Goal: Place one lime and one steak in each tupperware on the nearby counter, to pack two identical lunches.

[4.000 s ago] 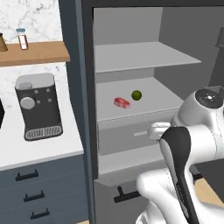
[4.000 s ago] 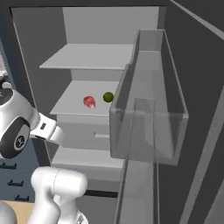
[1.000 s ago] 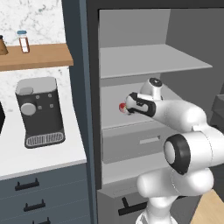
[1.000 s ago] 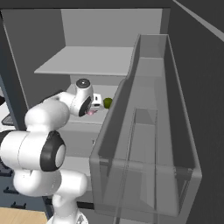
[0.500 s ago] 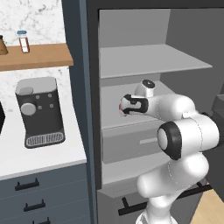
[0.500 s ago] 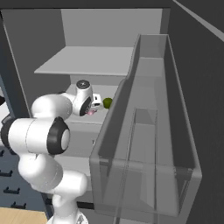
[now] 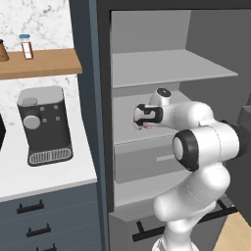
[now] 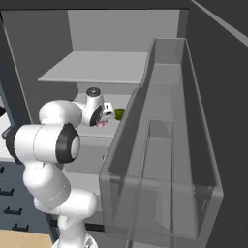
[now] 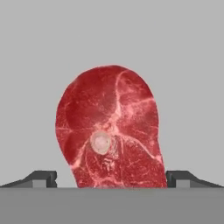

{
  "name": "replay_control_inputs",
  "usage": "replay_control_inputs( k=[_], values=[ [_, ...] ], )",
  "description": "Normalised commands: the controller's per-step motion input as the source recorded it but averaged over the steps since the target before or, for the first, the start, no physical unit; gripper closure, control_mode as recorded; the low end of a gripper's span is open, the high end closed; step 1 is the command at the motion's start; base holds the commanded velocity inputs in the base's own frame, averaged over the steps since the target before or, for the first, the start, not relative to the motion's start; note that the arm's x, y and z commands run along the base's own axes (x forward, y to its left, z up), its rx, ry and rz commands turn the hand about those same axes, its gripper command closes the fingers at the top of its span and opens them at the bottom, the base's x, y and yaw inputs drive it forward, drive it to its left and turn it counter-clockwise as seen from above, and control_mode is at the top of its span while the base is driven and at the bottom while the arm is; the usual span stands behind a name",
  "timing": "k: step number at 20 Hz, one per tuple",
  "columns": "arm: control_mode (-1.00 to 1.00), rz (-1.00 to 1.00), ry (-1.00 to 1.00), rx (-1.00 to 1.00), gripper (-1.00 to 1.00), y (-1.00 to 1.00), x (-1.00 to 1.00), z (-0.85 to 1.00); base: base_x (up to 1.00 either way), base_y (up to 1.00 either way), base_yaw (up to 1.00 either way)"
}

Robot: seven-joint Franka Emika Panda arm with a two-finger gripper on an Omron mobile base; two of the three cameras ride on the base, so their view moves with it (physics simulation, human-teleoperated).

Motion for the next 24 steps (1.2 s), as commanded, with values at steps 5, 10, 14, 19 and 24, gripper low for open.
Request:
replay_control_inputs(
  k=[5, 10, 14, 19, 24],
  values=[
    [-1.00, 0.03, 0.00, -0.06, 1.00, 0.11, -0.02, -0.38, 0.00, 0.00, 0.00],
    [-1.00, 0.03, -0.08, -0.02, 1.00, 0.12, -0.54, -0.30, 0.00, 0.00, 0.00],
    [-1.00, 0.00, -0.15, 0.00, 1.00, 0.00, -1.00, 0.08, 0.00, 0.00, 0.00],
    [-1.00, 0.00, -0.19, 0.00, 1.00, -0.11, -1.00, 0.68, 0.00, 0.00, 0.00],
    [-1.00, -0.02, 0.00, 0.00, 1.00, -0.13, -1.00, 0.74, 0.00, 0.00, 0.00]
  ],
)
